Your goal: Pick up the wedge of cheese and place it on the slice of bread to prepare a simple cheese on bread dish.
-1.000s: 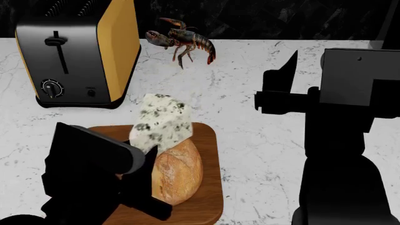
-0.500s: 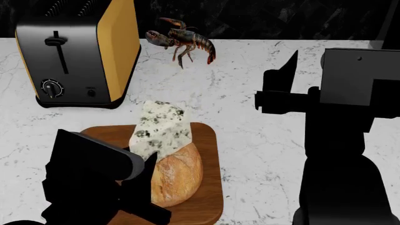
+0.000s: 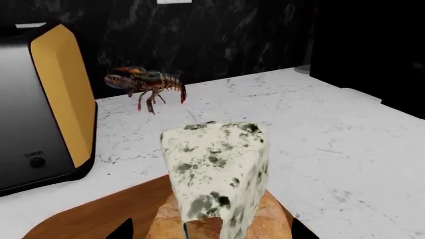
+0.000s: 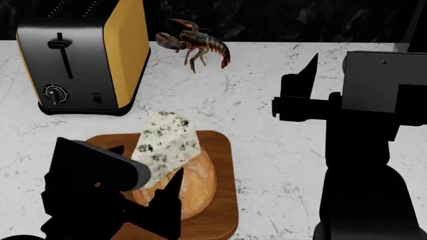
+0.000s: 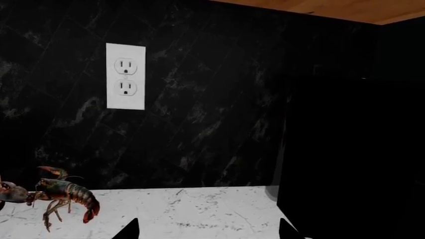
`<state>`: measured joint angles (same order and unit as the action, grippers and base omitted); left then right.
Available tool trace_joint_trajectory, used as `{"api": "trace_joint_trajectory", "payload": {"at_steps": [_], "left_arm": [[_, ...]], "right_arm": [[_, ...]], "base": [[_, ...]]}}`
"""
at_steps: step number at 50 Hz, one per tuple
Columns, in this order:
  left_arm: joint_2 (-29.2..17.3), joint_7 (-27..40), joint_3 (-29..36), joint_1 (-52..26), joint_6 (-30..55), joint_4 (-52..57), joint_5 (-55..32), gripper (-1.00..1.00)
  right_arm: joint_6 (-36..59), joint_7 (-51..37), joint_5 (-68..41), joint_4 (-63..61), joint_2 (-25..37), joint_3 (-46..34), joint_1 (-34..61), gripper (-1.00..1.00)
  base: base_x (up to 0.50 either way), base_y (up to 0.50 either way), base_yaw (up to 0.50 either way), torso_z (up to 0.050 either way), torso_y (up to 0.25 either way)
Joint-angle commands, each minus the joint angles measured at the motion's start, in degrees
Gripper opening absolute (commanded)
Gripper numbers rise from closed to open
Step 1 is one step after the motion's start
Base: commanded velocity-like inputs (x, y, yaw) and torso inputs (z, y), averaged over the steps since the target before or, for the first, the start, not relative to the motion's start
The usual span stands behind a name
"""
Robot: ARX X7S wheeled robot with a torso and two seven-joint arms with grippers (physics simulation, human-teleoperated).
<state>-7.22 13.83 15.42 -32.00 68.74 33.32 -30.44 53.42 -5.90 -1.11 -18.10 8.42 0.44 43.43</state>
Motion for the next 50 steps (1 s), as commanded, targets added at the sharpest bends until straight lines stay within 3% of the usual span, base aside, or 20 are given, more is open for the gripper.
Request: {"api": "trace_joint_trajectory", "payload": {"at_steps": [1,15,18,19,21,38,50], "left_arm": [[-0.1,1.65,-1.7,-0.43,1.07,1.24,-2.27,1.0],[-0.3,2.32,-1.66,-0.73,1.58,2.2,-3.54,1.0],[0.08,3.17,-2.31,-1.7,3.66,3.84,-4.67,1.0],[1.0,5.01,-6.02,-4.88,9.7,9.22,-7.53,1.0],[1.34,5.7,-6.72,-5.31,11.37,10.66,-8.49,1.0],[3.37,9.44,-10.66,-11.48,19.63,14.24,-14.48,1.0],[1.47,18.18,-12.84,-17.16,20.88,12.97,-24.62,1.0]], "right_arm": [[0.08,-0.3,-0.38,0.05,0.17,-0.15,-0.04,1.0],[0.06,-0.71,-0.95,-0.06,0.41,-0.26,-0.04,1.0],[0.07,-0.78,-1.07,-0.09,0.47,-0.32,-0.01,1.0],[0.15,-0.81,-1.09,-0.25,0.51,-0.38,-0.02,1.0],[0.07,-0.86,-1.16,-0.19,0.55,-0.4,-0.08,1.0],[0.49,-1.34,-1.78,-0.29,0.84,-0.67,0.15,1.0],[1.48,-2.13,-2.87,-1.1,0.31,0.94,0.56,1.0]], "base": [[0.0,0.0,0.0,0.0,0.0],[0.0,0.0,0.0,0.0,0.0],[0.0,0.0,0.0,0.0,0.0],[0.0,0.0,0.0,0.0,0.0],[0.0,0.0,0.0,0.0,0.0],[0.0,0.0,0.0,0.0,0.0],[0.0,0.0,0.0,0.0,0.0]]}}
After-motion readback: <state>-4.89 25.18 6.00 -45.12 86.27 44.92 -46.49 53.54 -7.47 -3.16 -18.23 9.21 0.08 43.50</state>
